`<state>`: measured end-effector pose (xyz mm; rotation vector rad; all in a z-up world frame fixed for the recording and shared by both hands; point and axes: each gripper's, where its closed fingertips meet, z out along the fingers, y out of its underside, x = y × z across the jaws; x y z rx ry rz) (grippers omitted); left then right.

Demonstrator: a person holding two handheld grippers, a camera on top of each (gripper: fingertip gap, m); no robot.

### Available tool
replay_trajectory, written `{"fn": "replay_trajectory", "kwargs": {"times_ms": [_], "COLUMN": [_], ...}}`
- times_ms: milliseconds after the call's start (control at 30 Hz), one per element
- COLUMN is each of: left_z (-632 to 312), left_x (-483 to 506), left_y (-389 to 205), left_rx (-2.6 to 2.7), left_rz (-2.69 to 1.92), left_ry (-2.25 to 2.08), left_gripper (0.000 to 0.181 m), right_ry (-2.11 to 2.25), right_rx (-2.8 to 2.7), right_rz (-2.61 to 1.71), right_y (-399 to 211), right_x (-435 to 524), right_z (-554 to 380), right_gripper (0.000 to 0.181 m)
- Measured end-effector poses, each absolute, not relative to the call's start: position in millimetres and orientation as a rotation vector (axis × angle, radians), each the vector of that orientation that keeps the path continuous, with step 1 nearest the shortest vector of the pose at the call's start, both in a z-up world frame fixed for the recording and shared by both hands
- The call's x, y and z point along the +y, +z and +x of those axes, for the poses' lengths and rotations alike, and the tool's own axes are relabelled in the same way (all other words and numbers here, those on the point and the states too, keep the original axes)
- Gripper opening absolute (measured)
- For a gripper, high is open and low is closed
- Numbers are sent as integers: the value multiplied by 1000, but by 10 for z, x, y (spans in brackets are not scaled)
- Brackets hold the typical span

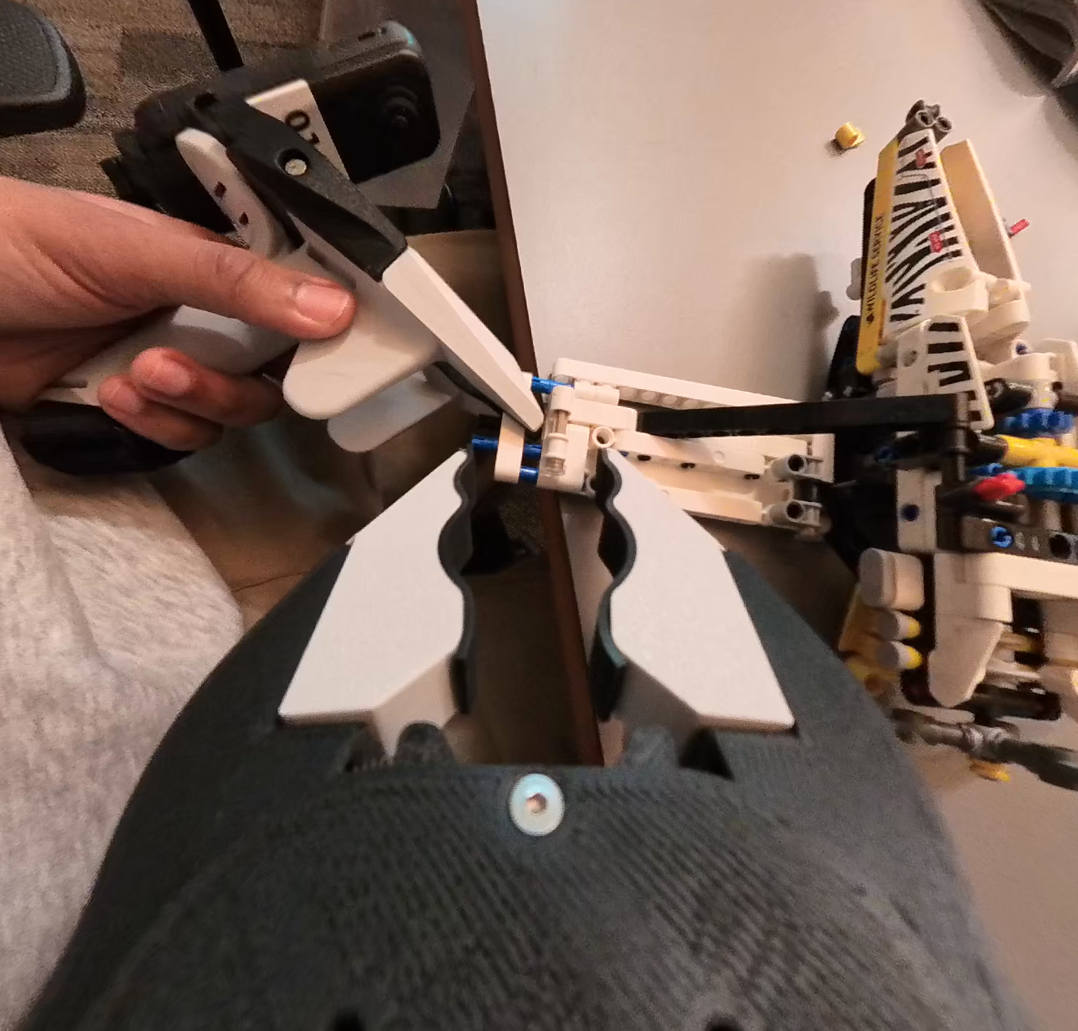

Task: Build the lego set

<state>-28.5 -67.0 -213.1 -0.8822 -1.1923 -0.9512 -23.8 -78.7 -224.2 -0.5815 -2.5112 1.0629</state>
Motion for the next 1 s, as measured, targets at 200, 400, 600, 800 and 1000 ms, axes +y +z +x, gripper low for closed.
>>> {"fn": "replay_trajectory", "kwargs": {"times_ms": [200,400,600,800,1000], "left_z": [-284,-279,-277,-280,-273], "left_x": [-668,-651,-635,-625,-641], "left_y": [-2137,-2152,-2159,-2163,-2116], "left_rx": [-1195,-1199,-1210,-1209,-1162], "left_rz": [-893,-894,-902,-912,-892], "left_ry": [-936,-944,-945,-943,-975], "left_gripper": [5,5,5,4,14], "right_ry": [1027,1041,1028,1020,1055], "right_rx": [-2485,-2480,-2493,-2512,-2506], "right_rz": [-534,-514,-477,-441,-465], "right_y": [-2252,-2258,-2260,-2262,-2254], "right_x": [-778,-766,-753,-742,-731], "right_z": [-240,-235,-229,-224,-220], "right_gripper": [30,29,28,27,28]}}
